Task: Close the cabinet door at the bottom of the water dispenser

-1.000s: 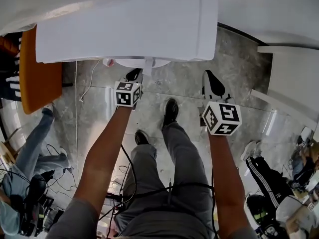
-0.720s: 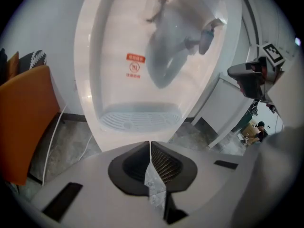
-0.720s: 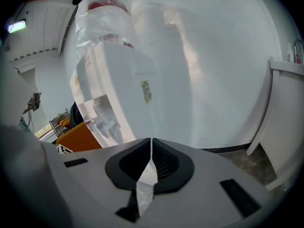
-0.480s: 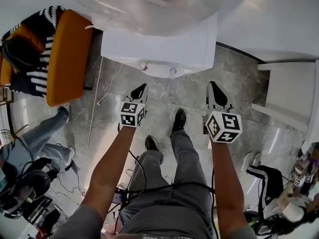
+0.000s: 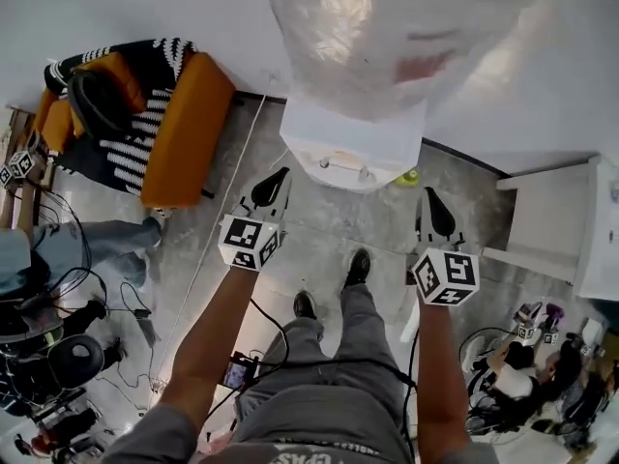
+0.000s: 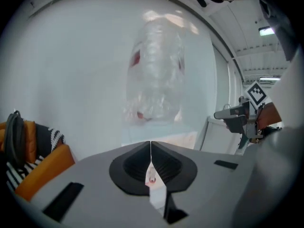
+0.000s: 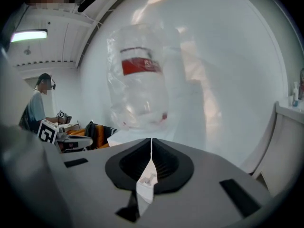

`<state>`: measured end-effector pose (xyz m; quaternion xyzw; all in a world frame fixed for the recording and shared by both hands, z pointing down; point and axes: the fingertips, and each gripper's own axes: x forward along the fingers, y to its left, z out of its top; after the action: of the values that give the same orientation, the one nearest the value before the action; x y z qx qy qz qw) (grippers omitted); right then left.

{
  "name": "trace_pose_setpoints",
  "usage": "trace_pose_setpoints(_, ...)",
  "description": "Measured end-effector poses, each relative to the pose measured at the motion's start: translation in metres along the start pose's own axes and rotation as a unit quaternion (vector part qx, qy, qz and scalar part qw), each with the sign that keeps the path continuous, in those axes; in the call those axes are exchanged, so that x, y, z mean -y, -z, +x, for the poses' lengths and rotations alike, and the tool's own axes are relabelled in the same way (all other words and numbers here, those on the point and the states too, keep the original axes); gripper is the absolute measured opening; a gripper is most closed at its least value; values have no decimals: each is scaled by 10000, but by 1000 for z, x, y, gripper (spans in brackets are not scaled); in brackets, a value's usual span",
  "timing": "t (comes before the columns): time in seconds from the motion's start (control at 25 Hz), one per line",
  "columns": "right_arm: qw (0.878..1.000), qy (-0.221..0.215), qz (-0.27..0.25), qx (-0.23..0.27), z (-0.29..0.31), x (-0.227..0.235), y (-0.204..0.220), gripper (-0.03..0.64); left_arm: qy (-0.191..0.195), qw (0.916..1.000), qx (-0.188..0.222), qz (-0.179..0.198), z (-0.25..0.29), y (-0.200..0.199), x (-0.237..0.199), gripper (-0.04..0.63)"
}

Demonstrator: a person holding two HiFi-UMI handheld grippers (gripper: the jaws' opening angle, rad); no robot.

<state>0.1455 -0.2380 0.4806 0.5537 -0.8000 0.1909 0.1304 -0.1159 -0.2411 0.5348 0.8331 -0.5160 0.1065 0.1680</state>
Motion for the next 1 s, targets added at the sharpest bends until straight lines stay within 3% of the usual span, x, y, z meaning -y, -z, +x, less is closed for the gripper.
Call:
trace_pose_setpoints(0.16,9987,-204,-458,92,5,-70,-100,31,142,9987,499,-6,-38,-117,-44,18)
trace_pose_setpoints(0.48,9906,-698,-970,670,-40,-136,-206,28,421,9884,1348,550,-106,-253,-35,18)
trace_pose_setpoints(0.76,9751,-1275,-1416,1133,-77,-214,-271,28,685,9746,1863,1034,-173,-332,-18,17)
trace_pose_setpoints(1.0,9667,-1425,-1740,1221,-104,-255,-291,28,700,9664,1985,1478,-221,-358,-16,17)
